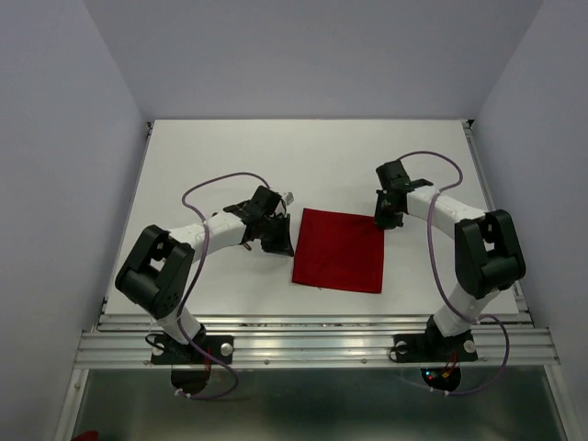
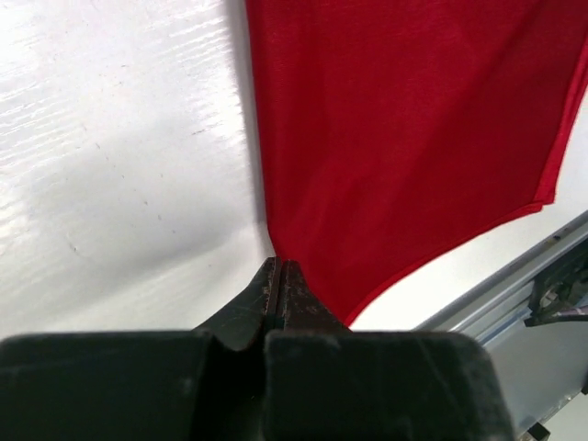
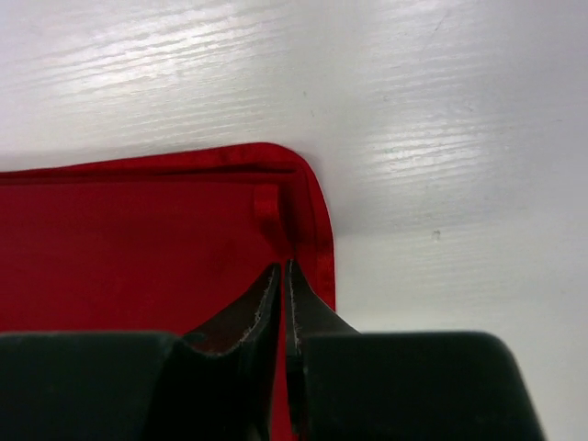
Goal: Fold the napkin into a case and place the utensils inside
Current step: Move the lower triangle-folded napkin to the center of the board.
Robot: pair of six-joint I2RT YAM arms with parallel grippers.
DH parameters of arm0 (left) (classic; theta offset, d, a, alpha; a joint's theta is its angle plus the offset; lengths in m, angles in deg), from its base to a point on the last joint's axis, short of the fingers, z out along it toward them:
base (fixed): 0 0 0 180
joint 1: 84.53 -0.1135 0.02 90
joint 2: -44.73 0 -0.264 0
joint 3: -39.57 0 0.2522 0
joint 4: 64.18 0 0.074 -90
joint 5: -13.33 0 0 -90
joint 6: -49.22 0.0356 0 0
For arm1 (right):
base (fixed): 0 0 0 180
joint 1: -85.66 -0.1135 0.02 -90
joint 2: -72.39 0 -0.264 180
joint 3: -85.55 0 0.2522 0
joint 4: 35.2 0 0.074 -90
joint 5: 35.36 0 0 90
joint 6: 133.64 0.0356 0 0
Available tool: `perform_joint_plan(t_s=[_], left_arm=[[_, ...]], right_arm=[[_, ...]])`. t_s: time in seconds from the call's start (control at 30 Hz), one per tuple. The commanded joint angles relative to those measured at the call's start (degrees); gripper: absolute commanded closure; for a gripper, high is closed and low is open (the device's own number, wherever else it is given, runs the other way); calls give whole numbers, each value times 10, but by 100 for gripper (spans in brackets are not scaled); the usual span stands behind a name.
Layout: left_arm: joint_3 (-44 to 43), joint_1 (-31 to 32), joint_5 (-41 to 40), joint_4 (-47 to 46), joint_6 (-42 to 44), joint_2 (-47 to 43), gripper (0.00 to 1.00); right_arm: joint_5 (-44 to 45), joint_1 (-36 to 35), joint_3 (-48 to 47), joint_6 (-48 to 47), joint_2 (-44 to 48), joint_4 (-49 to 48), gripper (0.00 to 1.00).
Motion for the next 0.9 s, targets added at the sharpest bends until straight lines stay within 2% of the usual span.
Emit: perform_joint_plan(t_s=[0.0, 0.07, 0.13, 0.3, 0.4, 0.7, 0.87], left_arm=[[-65, 5, -24, 41, 18, -41, 100], [-93, 5, -34, 56, 23, -30, 100], [-142, 5, -42, 63, 31, 3, 100], [-266, 4, -62, 72, 39, 104, 100], [-310, 0, -64, 73, 37, 159, 100], [-358, -7, -72, 67, 35, 257, 100], [-294, -4, -64, 52, 35, 227, 100]], right_arm=[[23, 3, -7, -24, 87, 20, 87], [16, 3, -11, -27, 94, 34, 80], [17, 3, -8, -17, 94, 31, 80], [10, 3, -19, -10, 62, -4, 84], [20, 3, -59, -25, 13, 5, 86], [50, 3, -103, -45, -76, -5, 91], [35, 3, -89, -50, -99, -22, 93]])
